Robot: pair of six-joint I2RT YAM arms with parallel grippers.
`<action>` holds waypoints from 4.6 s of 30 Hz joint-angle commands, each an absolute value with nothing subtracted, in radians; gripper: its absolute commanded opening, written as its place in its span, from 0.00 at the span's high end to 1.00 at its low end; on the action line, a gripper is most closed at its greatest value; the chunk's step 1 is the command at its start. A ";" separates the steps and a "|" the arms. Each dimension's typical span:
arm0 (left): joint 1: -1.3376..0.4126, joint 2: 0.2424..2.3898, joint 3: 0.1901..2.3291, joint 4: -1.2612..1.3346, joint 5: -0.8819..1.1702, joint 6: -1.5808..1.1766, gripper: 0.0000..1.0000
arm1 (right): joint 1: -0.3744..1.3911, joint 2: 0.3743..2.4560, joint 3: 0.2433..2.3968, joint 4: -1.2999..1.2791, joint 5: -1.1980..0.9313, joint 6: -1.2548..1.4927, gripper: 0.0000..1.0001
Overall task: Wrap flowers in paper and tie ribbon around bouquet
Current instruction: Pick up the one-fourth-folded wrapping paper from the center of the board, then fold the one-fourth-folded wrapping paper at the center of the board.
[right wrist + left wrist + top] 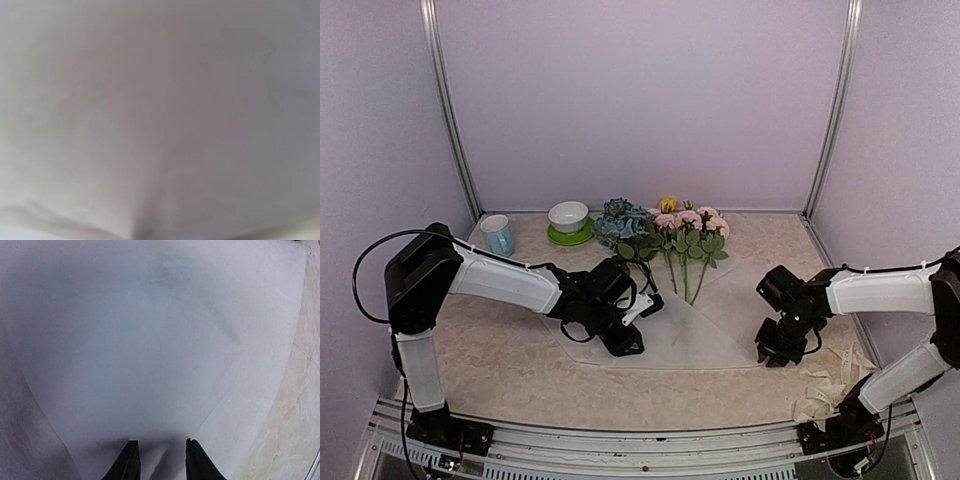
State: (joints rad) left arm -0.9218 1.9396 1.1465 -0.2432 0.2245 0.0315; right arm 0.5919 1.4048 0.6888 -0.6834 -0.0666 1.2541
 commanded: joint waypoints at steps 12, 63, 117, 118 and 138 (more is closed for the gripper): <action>-0.959 1.948 1.338 -0.172 0.375 0.033 0.61 | 0.612 1.419 0.748 -0.720 0.021 1.178 1.00; -0.905 2.345 1.564 -0.210 0.391 -0.038 0.61 | 0.878 1.270 0.561 0.122 0.032 0.726 0.09; -0.760 1.956 1.428 0.195 0.432 -0.229 0.17 | 1.159 1.737 1.095 -0.349 0.546 0.247 1.00; -0.758 1.965 1.444 0.182 0.438 -0.227 0.26 | 1.160 1.739 1.096 -0.347 0.546 0.245 1.00; -0.608 2.079 1.339 0.255 0.506 -0.173 1.00 | 1.161 1.555 1.055 -0.336 0.123 0.113 0.44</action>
State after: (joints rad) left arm -0.6250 2.0396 1.3773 0.1989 0.4728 -0.2241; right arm 1.1511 1.6413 1.0622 -0.3435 0.3454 0.1692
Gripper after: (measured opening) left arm 0.006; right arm 0.510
